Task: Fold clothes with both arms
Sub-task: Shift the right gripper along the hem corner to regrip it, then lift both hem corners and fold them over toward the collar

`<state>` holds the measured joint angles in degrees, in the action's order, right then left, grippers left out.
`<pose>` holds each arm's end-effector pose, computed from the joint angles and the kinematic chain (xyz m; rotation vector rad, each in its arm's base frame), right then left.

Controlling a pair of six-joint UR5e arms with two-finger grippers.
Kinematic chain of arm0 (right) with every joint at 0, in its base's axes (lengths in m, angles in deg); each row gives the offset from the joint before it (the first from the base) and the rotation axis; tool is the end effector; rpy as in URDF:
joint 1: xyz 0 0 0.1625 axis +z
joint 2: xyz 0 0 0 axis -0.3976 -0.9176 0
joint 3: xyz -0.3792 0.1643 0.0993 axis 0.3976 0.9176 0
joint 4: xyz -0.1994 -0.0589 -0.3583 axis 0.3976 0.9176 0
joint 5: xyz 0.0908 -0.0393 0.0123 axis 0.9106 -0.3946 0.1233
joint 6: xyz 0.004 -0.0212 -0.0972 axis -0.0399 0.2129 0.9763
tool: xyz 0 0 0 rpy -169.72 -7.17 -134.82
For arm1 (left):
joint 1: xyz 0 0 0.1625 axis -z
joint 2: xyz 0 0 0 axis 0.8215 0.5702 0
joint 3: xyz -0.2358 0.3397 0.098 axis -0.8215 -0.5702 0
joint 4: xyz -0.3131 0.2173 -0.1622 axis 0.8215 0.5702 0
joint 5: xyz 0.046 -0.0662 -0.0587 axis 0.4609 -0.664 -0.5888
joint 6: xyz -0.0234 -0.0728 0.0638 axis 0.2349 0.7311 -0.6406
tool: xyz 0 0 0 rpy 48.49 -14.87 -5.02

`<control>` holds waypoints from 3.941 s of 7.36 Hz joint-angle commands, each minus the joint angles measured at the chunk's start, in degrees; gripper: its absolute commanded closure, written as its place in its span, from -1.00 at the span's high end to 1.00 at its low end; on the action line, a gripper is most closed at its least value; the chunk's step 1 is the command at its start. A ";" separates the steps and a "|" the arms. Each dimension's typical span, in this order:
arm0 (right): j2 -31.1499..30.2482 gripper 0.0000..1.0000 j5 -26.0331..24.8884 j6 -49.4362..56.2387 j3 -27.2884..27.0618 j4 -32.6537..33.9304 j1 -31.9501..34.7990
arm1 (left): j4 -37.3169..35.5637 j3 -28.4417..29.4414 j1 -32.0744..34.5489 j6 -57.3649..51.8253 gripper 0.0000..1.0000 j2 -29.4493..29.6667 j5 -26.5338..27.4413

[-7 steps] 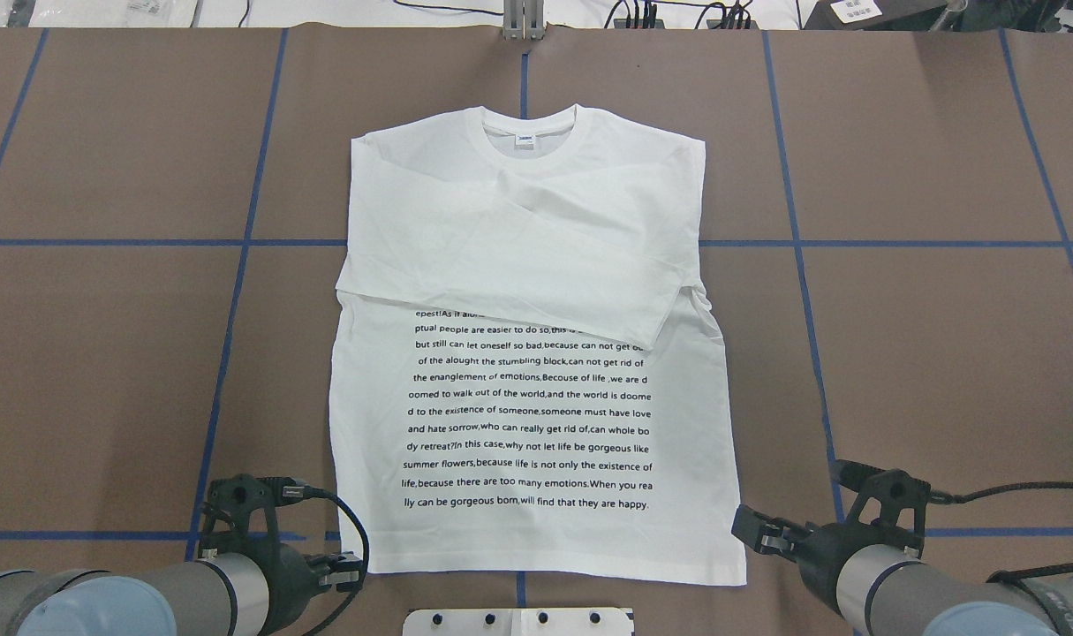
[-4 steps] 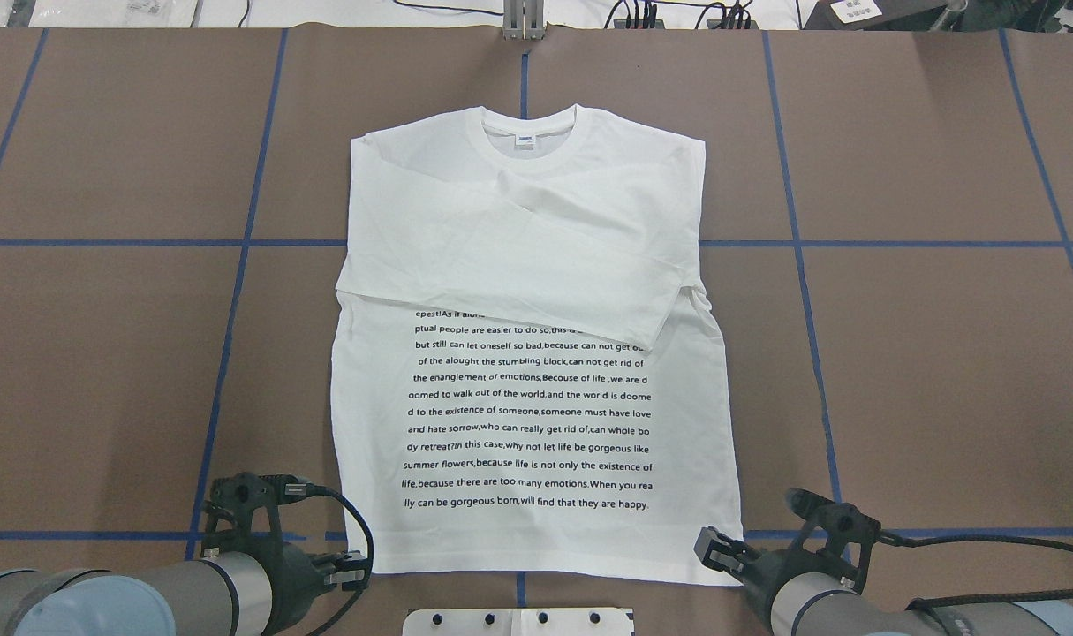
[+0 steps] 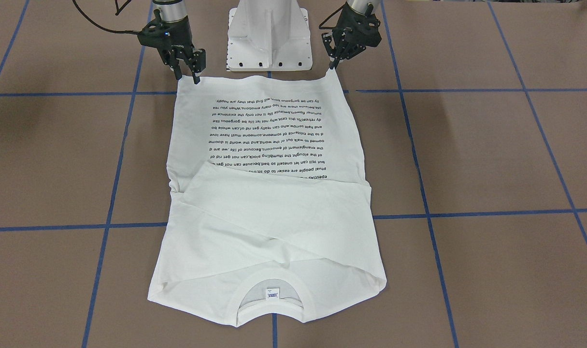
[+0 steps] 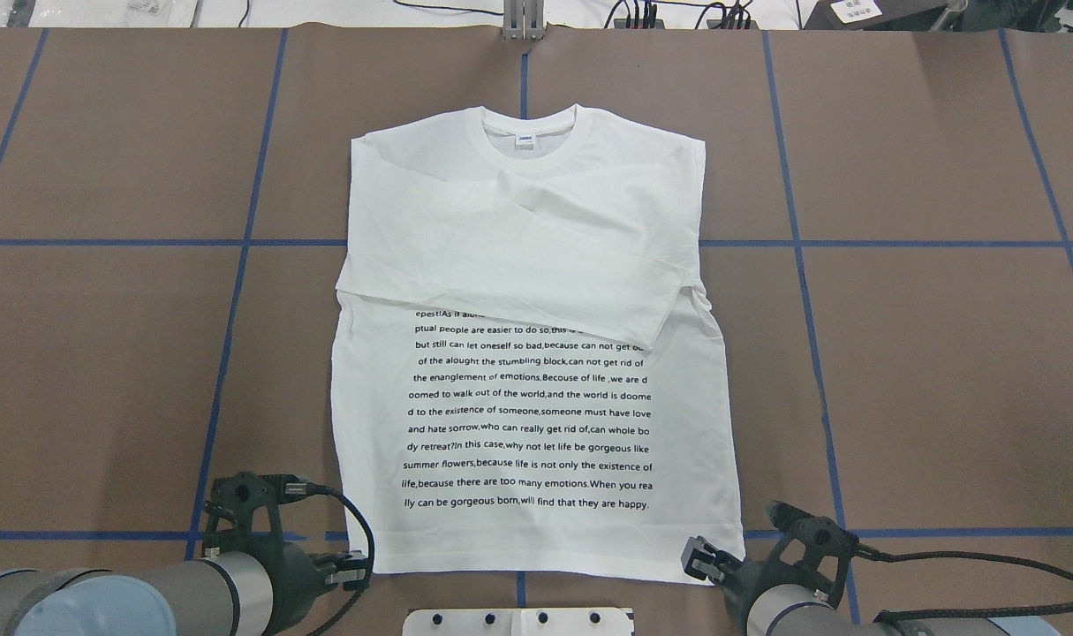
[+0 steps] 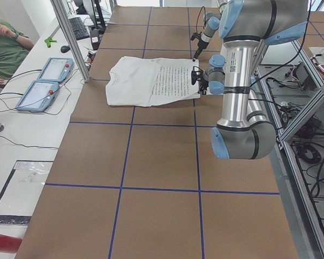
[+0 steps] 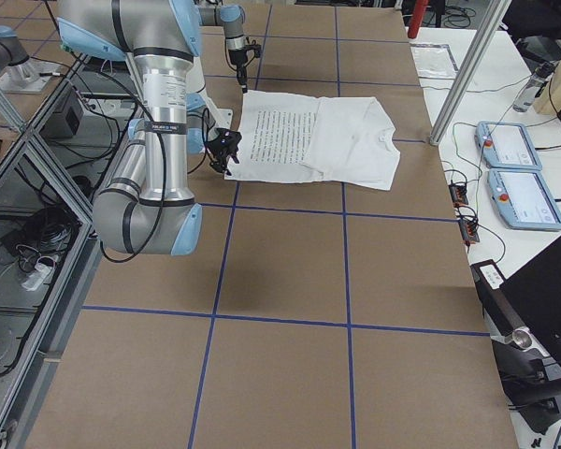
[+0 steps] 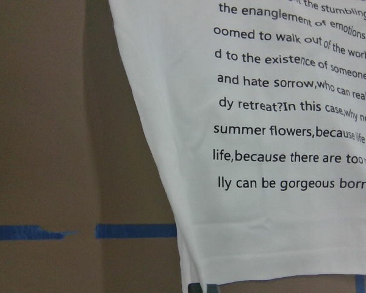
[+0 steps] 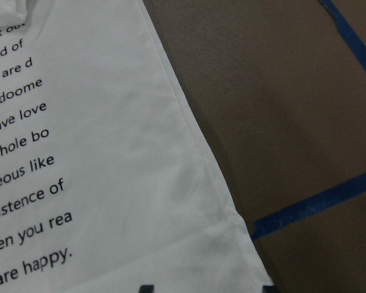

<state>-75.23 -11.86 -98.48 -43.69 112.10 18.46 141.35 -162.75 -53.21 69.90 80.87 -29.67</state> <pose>-0.4816 -0.1297 0.3639 0.1386 -0.8329 0.5346 0.4642 -0.1635 0.2991 0.1406 1.0619 -0.1104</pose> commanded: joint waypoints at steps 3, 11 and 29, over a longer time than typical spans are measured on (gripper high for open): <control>-0.12 0.27 0.05 0.02 1.10 0.29 0.14 | 0.03 -0.08 -0.09 0.04 -1.00 -0.07 0.00; -0.03 0.37 -0.13 -0.06 0.49 4.33 -1.00 | 0.03 -0.16 0.00 0.04 -1.00 -0.07 0.00; 28.42 -1.00 18.50 24.20 -23.54 51.90 26.36 | -33.36 -19.44 22.18 -16.09 -1.00 17.04 -16.35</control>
<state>-50.40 5.61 -83.22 -71.01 164.88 38.52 109.66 -185.21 -36.42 58.72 94.18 -45.71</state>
